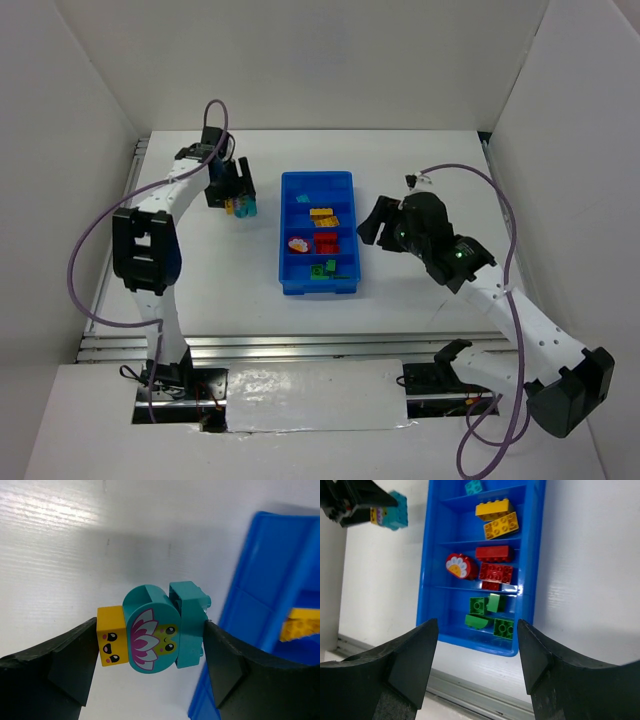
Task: Sort the legos into containers by color
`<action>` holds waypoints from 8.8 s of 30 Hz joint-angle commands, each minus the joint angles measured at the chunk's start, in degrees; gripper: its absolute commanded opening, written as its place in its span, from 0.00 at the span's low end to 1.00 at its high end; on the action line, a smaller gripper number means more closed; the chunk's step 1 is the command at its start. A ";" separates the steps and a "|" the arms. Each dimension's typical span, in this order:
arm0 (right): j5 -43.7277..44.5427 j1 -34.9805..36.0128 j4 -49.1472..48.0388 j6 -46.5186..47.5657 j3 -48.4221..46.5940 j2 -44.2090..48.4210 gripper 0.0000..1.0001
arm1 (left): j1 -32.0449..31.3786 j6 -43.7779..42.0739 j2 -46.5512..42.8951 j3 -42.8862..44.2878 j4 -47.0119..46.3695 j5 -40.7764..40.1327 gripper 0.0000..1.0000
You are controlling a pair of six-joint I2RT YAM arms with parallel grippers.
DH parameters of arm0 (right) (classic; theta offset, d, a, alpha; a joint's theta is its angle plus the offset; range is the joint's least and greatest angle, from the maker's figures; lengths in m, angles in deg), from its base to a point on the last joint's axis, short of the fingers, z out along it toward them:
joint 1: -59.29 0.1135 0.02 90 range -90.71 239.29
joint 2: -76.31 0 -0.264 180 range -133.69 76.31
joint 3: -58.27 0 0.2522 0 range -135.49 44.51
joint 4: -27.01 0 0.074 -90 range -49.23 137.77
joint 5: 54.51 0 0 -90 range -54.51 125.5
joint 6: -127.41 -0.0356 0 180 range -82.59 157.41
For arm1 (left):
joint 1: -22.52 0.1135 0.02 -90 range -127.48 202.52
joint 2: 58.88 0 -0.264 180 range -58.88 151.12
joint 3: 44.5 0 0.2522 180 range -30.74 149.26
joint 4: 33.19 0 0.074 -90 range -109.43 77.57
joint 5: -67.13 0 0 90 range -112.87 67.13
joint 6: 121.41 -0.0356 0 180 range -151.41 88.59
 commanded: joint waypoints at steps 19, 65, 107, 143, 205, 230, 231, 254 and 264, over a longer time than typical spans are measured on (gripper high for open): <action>-21.32 7.25 -32.58 -9.67 -10.36 -21.54 0.70 | -13.38 23.60 -26.84 -4.79 -0.94 8.56 0.00; -38.69 -2.32 -51.57 -11.95 5.54 -8.37 0.00 | -16.82 7.99 -38.61 -9.80 -22.38 32.96 0.99; -61.21 -9.62 -51.92 -10.55 -0.52 -3.44 0.72 | -22.09 -5.75 -36.43 -11.21 -22.57 59.19 0.00; -18.18 -14.90 -19.59 -0.27 -14.82 -23.81 0.00 | -10.13 -5.75 -45.56 -18.41 -14.40 25.55 0.00; -86.44 -4.79 -128.91 -67.16 -15.20 -41.15 0.81 | -8.47 2.95 -47.50 -22.90 -28.98 53.73 0.00; -75.72 -0.22 -86.99 -30.33 -15.20 -33.14 0.00 | -8.55 7.88 -47.67 -23.96 -32.16 54.28 0.84; -75.80 -0.13 -86.99 -29.97 -15.20 -33.06 0.00 | -8.55 7.87 -47.94 -23.69 -32.15 54.27 0.99; -77.21 -3.91 -76.35 -24.35 -14.32 -30.07 0.00 | -8.55 4.09 -49.52 -22.99 -30.39 52.77 0.61; -77.57 -5.48 -74.59 -23.82 -13.01 -29.63 0.00 | -8.46 3.49 -48.38 -21.76 -30.05 53.04 0.00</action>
